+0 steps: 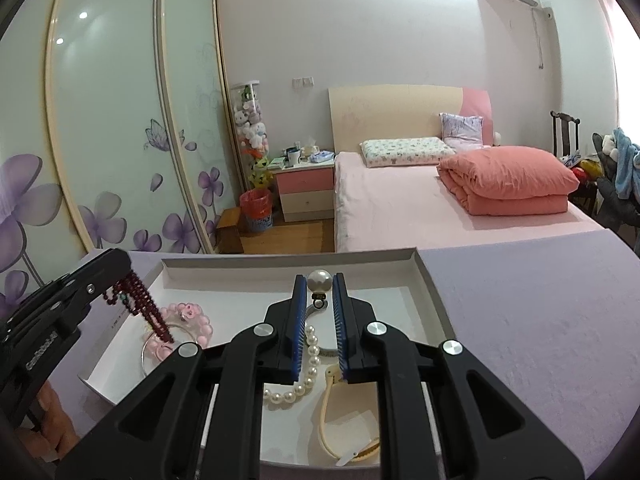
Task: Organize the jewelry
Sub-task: 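Lower the earring and red bracelet into the tray and open both tools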
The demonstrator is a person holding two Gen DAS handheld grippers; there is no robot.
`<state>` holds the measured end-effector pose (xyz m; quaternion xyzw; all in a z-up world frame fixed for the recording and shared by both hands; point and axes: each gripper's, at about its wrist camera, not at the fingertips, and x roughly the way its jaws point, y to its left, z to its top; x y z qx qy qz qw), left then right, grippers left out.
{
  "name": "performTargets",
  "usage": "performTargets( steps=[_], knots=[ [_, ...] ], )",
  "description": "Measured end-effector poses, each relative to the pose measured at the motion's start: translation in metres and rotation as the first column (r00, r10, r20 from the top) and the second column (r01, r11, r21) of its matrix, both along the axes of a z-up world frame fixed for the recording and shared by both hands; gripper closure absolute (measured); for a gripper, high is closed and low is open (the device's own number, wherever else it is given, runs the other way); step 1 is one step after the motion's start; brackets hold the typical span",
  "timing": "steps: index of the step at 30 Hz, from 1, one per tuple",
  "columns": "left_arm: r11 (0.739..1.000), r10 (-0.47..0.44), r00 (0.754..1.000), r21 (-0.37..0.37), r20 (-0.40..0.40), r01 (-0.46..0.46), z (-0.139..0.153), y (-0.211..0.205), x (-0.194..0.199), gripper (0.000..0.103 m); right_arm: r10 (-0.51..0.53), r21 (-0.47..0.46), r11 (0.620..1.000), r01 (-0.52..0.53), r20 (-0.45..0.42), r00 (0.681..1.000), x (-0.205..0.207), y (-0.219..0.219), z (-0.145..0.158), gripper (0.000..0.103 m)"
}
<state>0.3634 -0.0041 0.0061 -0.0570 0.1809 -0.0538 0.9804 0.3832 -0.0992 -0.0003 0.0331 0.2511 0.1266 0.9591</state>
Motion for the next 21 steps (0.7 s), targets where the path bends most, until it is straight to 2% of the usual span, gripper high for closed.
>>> performTargets(
  steps=[2, 4, 5, 17, 19, 21],
  knots=[
    [1.000, 0.000, 1.000, -0.001, -0.007, 0.000, -0.002, -0.001, 0.003, 0.094, 0.001, -0.002, 1.000, -0.001, -0.006, 1.000, 0.002, 0.001, -0.001, 0.084],
    [1.000, 0.000, 1.000, 0.002, -0.013, 0.000, -0.005, -0.001, 0.006, 0.094, 0.000, 0.004, 1.000, 0.000, -0.004, 1.000, 0.002, -0.001, -0.001, 0.062],
    [1.000, 0.000, 1.000, 0.004, -0.016, 0.001, -0.006, -0.001, 0.008, 0.094, -0.001, 0.005, 1.000, 0.001, 0.003, 1.000, 0.001, -0.001, -0.001, 0.060],
    [1.000, -0.002, 1.000, 0.009, -0.023, 0.003, -0.010, -0.003, 0.017, 0.094, -0.002, 0.010, 1.000, 0.002, -0.003, 1.000, 0.001, -0.002, -0.004, 0.058],
    [1.000, 0.006, 1.000, 0.010, -0.023, -0.005, -0.011, -0.002, 0.018, 0.091, -0.003, 0.011, 1.000, 0.003, -0.003, 1.000, 0.002, -0.003, -0.004, 0.058],
    [1.000, 0.015, 1.000, 0.009, -0.028, -0.014, -0.012, -0.001, 0.019, 0.082, -0.002, 0.010, 1.000, 0.002, 0.000, 1.000, 0.002, -0.003, -0.004, 0.058]
  ],
)
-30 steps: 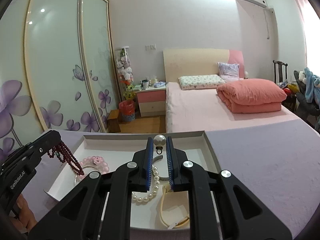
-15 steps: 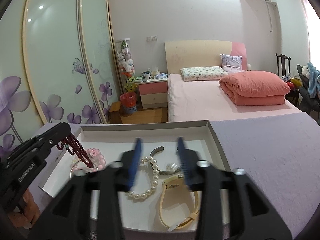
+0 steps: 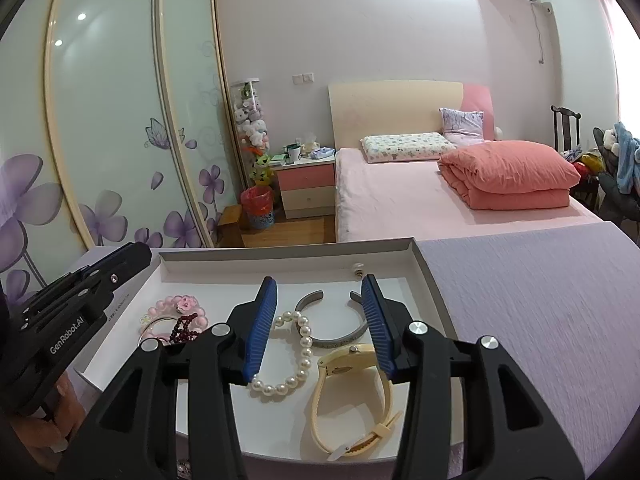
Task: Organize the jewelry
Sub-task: 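Lower the earring and red bracelet into the tray and open both tools, then withdraw both tools from the tray toward the remaining jewelry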
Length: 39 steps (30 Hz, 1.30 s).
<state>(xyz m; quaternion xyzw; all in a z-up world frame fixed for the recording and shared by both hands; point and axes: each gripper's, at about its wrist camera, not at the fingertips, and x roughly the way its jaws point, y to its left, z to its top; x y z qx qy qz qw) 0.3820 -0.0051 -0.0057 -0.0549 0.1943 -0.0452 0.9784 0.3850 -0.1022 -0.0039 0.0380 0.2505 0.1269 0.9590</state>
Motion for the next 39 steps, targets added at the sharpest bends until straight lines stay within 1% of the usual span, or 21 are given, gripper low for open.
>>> performTargets(
  steps=[2, 4, 8, 15, 20, 25, 28, 32, 39],
  knots=[
    [1.000, 0.010, 1.000, -0.004, -0.001, -0.010, -0.001, 0.002, -0.001, 0.076, 0.000, -0.003, 1.000, 0.000, 0.003, 1.000, -0.001, 0.001, 0.000, 0.057],
    [1.000, 0.015, 1.000, -0.007, -0.003, -0.015, -0.001, 0.005, -0.002, 0.074, 0.001, -0.003, 1.000, -0.001, 0.003, 1.000, 0.000, 0.001, -0.001, 0.057],
    [1.000, 0.022, 1.000, -0.005, -0.002, -0.022, 0.000, 0.005, -0.005, 0.067, 0.001, -0.004, 1.000, -0.001, 0.004, 1.000, 0.000, 0.000, -0.001, 0.057],
    [1.000, 0.029, 1.000, -0.012, -0.008, -0.029, -0.001, 0.008, -0.007, 0.061, -0.002, -0.004, 1.000, 0.002, 0.006, 1.000, -0.001, -0.001, 0.001, 0.057],
    [0.999, 0.036, 0.999, -0.014, -0.012, -0.036, 0.000, 0.012, -0.008, 0.060, -0.001, -0.006, 1.000, 0.001, 0.008, 1.000, -0.003, -0.002, 0.002, 0.057],
    [0.999, 0.049, 0.999, -0.017, -0.007, -0.049, 0.005, 0.021, -0.019, 0.056, 0.008, -0.008, 1.000, -0.008, 0.012, 1.000, -0.015, -0.006, 0.006, 0.057],
    [0.998, 0.054, 0.999, -0.021, -0.006, -0.054, 0.007, 0.027, -0.031, 0.052, 0.015, -0.018, 1.000, -0.015, 0.014, 1.000, -0.028, -0.008, 0.008, 0.057],
    [0.998, 0.060, 0.998, -0.030, -0.013, -0.060, 0.010, 0.038, -0.059, 0.047, 0.026, -0.033, 0.999, -0.026, -0.003, 1.000, -0.049, -0.013, 0.007, 0.055],
    [0.997, 0.059, 0.997, -0.040, -0.058, -0.061, 0.001, 0.054, -0.117, 0.040, 0.044, -0.065, 0.997, -0.049, -0.075, 0.996, -0.090, -0.019, -0.007, 0.053]
  ],
)
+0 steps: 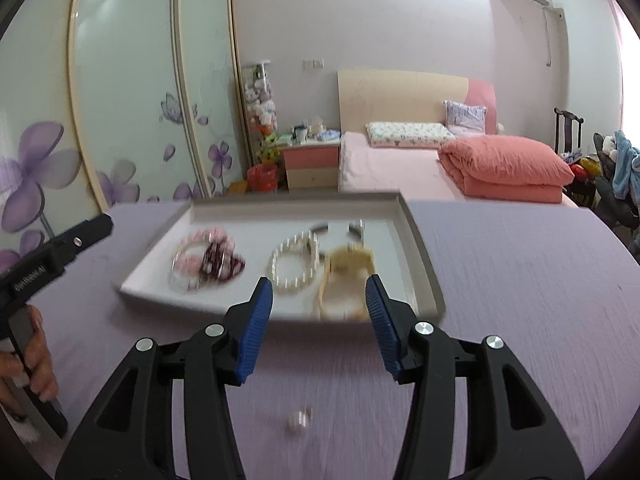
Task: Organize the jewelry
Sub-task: 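Withdraw both tools from the tray toward the remaining jewelry, then grasp the pearl drop earring with the right tool while the left tool grasps the silver brooch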
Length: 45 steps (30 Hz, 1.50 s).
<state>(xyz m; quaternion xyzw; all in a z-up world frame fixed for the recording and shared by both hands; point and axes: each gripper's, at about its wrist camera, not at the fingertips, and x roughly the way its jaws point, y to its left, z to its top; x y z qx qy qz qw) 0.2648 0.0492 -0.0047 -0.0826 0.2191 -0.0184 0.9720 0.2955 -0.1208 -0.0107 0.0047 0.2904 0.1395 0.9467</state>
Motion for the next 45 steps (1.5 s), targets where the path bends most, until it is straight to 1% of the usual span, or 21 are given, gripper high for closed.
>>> performTargets(
  steps=[5, 8, 12, 15, 18, 24, 26, 27, 29, 30, 31, 35, 41, 45],
  knots=[
    [1.000, 0.013, 1.000, 0.007, -0.027, -0.012, -0.006, 0.009, -0.030, 0.034, 0.005, -0.024, 1.000, -0.007, -0.064, 0.998, -0.026, -0.001, -0.010, 0.053],
    [1.000, 0.015, 0.998, -0.017, -0.061, -0.016, -0.013, 0.018, -0.044, 0.033, 0.005, -0.038, 0.999, -0.009, -0.106, 0.994, -0.036, 0.001, -0.016, 0.053],
    [0.999, 0.026, 0.996, -0.026, -0.084, -0.029, -0.017, 0.021, -0.050, 0.032, 0.007, -0.053, 0.998, -0.016, -0.163, 0.987, -0.038, 0.005, -0.025, 0.053],
    [0.999, 0.029, 0.996, -0.030, -0.087, -0.032, -0.019, 0.023, -0.053, 0.032, 0.004, -0.048, 0.999, -0.013, -0.185, 0.983, -0.040, 0.006, -0.028, 0.053],
    [0.999, 0.032, 0.996, -0.029, -0.088, -0.035, -0.018, 0.023, -0.051, 0.032, 0.002, -0.062, 0.998, -0.016, -0.219, 0.976, -0.040, 0.008, -0.034, 0.054],
    [0.999, 0.035, 0.995, -0.034, -0.093, -0.038, -0.017, 0.025, -0.049, 0.030, -0.009, -0.090, 0.996, -0.017, -0.288, 0.958, -0.025, 0.015, -0.044, 0.068],
    [0.999, 0.034, 0.995, -0.032, -0.093, -0.038, -0.017, 0.025, -0.049, 0.030, -0.016, -0.102, 0.995, -0.014, -0.290, 0.957, -0.022, 0.018, -0.044, 0.071],
    [0.999, 0.035, 0.995, -0.032, -0.093, -0.038, -0.017, 0.024, -0.049, 0.030, -0.018, -0.111, 0.994, -0.015, -0.288, 0.957, -0.020, 0.020, -0.044, 0.074],
    [0.999, 0.033, 0.995, -0.031, -0.094, -0.036, -0.016, 0.023, -0.048, 0.030, -0.021, -0.123, 0.992, -0.015, -0.286, 0.958, -0.018, 0.022, -0.045, 0.078],
    [0.999, 0.033, 0.995, -0.029, -0.095, -0.036, -0.016, 0.023, -0.048, 0.030, -0.021, -0.126, 0.992, -0.016, -0.285, 0.958, -0.018, 0.023, -0.045, 0.085],
    [0.999, 0.032, 0.995, -0.028, -0.096, -0.035, -0.016, 0.022, -0.047, 0.030, -0.017, -0.129, 0.991, -0.021, -0.284, 0.959, -0.018, 0.024, -0.045, 0.088],
    [0.999, 0.029, 0.994, -0.022, -0.101, -0.032, -0.016, 0.020, -0.046, 0.030, -0.012, -0.123, 0.992, -0.024, -0.286, 0.958, -0.021, 0.023, -0.044, 0.089],
    [0.999, 0.030, 0.994, -0.017, -0.102, -0.032, -0.016, 0.020, -0.045, 0.030, -0.027, -0.110, 0.994, -0.006, -0.291, 0.956, -0.037, 0.004, -0.044, 0.089],
    [1.000, 0.019, 0.994, 0.016, -0.109, -0.017, -0.016, 0.013, -0.043, 0.030, -0.074, -0.113, 0.993, 0.043, -0.292, 0.954, -0.050, -0.018, -0.044, 0.089]
  ],
)
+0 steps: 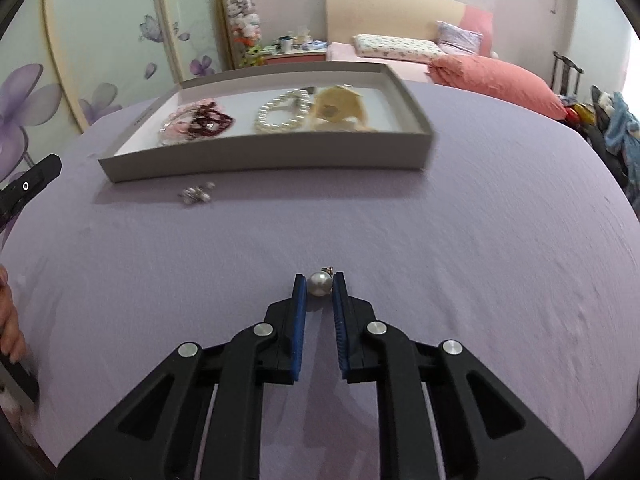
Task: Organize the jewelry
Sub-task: 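Grasp the pearl drop earring with the right tool while the left tool grasps the silver brooch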
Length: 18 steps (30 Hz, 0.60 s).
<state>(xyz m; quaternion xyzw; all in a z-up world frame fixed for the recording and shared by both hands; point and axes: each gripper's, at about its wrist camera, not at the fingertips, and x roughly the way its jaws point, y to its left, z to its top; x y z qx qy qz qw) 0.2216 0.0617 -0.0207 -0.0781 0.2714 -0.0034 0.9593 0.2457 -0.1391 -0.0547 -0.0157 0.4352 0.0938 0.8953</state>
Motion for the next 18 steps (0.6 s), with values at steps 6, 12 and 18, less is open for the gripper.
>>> performTargets(
  steps=[6, 12, 18],
  knots=[
    [0.997, -0.055, 0.997, 0.048, -0.049, 0.058, -0.004, -0.026, 0.010, 0.029, -0.073, 0.009, 0.997, 0.073, -0.002, 0.997, -0.010, -0.030, -0.001, 0.089],
    [0.984, -0.153, 0.976, 0.066, -0.156, 0.165, -0.015, -0.067, 0.030, 0.029, -0.064, 0.030, 0.997, 0.064, -0.005, 0.998, -0.014, -0.031, -0.002, 0.089],
    [0.961, -0.199, 0.949, 0.140, -0.244, 0.238, -0.030, -0.113, 0.052, 0.030, -0.062, 0.064, 0.996, 0.063, -0.011, 0.998, -0.013, -0.036, -0.002, 0.089]
  ],
)
